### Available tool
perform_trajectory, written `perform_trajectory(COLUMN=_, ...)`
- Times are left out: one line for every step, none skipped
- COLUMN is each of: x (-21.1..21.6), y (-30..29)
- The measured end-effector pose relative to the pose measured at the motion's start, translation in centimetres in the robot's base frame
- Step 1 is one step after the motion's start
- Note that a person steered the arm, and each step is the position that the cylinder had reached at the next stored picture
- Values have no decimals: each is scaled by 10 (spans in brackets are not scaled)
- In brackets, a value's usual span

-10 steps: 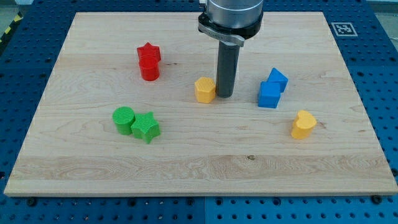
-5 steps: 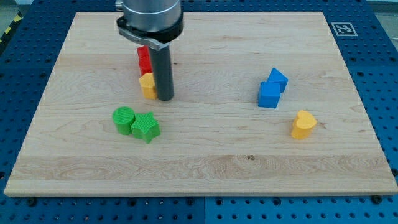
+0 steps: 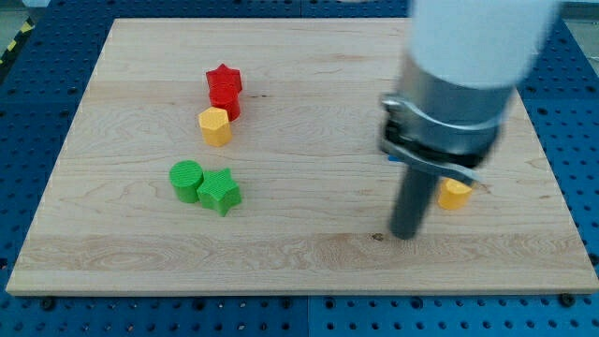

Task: Slide the red circle towards center right of the board

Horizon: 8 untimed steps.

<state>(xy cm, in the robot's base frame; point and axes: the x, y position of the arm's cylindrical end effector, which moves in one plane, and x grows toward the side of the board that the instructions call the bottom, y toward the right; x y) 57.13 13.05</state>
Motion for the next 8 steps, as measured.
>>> perform_trajectory(x=-13, y=56)
perform_trajectory(x=-38, y=80)
perform_trajectory(x=-38, y=80)
perform_trajectory(x=-50, y=78)
perform_trajectory(x=-57, y=66)
perform_trajectory(x=-56, y=58)
perform_trajectory(x=-52, y=46)
perform_trajectory(x=-49, y=32)
